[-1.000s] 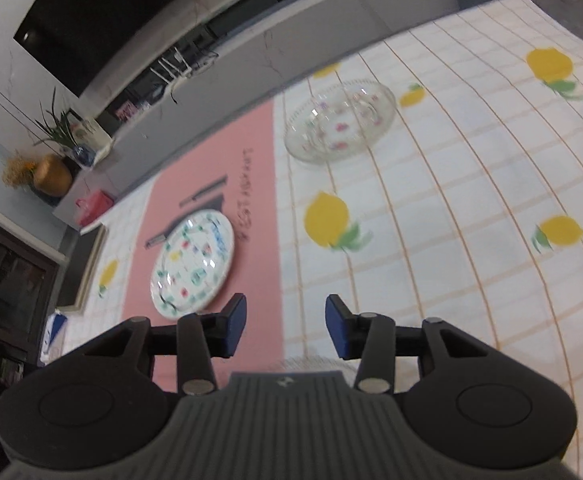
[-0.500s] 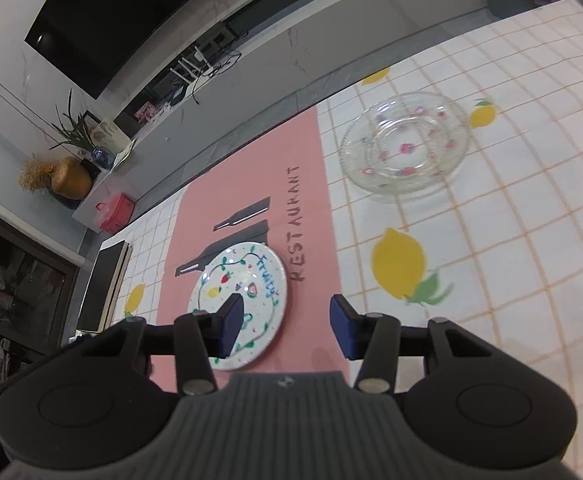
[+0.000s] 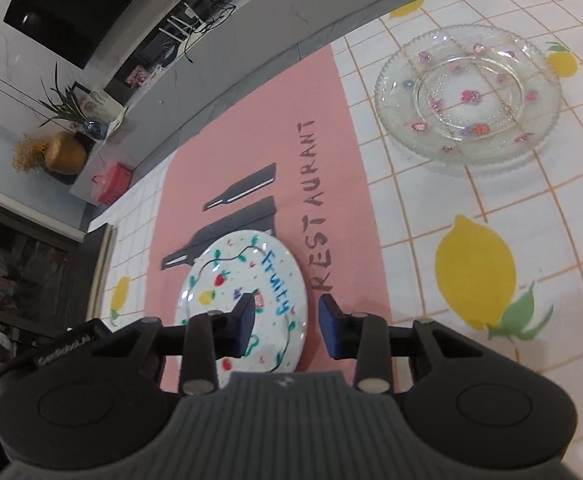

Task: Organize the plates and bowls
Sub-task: 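Move both grippers to the rim of the white 'Fruity' plate, then close both grippers on the 'Fruity' plate rim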

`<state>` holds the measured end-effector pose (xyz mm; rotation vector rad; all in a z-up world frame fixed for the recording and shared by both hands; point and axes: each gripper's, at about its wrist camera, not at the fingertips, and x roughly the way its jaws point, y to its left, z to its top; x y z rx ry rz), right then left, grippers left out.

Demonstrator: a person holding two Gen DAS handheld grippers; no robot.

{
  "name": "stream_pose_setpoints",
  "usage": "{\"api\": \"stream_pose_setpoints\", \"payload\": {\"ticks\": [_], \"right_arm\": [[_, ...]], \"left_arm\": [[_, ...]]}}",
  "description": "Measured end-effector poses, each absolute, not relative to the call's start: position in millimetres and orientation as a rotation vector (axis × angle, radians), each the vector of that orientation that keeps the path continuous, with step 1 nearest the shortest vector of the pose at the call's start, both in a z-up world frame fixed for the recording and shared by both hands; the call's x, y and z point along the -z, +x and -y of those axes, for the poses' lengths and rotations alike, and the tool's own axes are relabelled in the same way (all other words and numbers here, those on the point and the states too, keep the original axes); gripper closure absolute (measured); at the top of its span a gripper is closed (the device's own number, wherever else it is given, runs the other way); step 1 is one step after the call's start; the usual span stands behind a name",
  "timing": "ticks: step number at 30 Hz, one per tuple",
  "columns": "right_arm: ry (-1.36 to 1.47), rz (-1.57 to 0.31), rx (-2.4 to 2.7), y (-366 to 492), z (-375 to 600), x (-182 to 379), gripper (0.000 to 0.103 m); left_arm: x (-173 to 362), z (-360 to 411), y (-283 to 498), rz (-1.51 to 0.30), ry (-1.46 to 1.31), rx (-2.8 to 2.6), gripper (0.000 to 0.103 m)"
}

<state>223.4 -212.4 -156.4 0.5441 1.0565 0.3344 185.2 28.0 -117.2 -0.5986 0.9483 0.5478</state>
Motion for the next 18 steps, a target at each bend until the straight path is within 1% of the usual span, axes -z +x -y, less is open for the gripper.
{"api": "stream_pose_setpoints", "payload": {"ticks": [7,9,11,14,15,16,18], "right_arm": [[0.587,-1.102,-0.333,235.9,211.3,175.4,0.067],[0.604,-1.1,-0.345,236.7,210.4,179.1,0.071],[0.616,-1.11,-0.357,237.4,209.2,182.3,0.076],[0.629,-1.111,-0.361,236.4,207.7,184.7,0.078],[0.626,-1.11,-0.361,236.3,207.6,184.5,0.079],[0.618,-1.112,-0.356,236.2,207.3,184.5,0.081],[0.61,-1.12,-0.341,236.8,207.9,186.0,0.094]], "left_arm": [[140.4,-42.2,186.7,-0.983,-0.669,-0.672,0.042],[141.3,-42.9,185.7,-0.963,-0.675,-0.674,0.04],[141.3,-43.0,187.7,-0.968,-0.673,-0.671,0.04],[142.4,-44.6,189.0,-0.958,-0.716,-0.625,0.043],[142.2,-43.1,190.4,-0.962,-0.711,-0.61,0.053],[142.0,-41.5,191.8,-0.968,-0.699,-0.593,0.065],[142.7,-38.1,194.9,-0.986,-0.689,-0.57,0.077]]}}
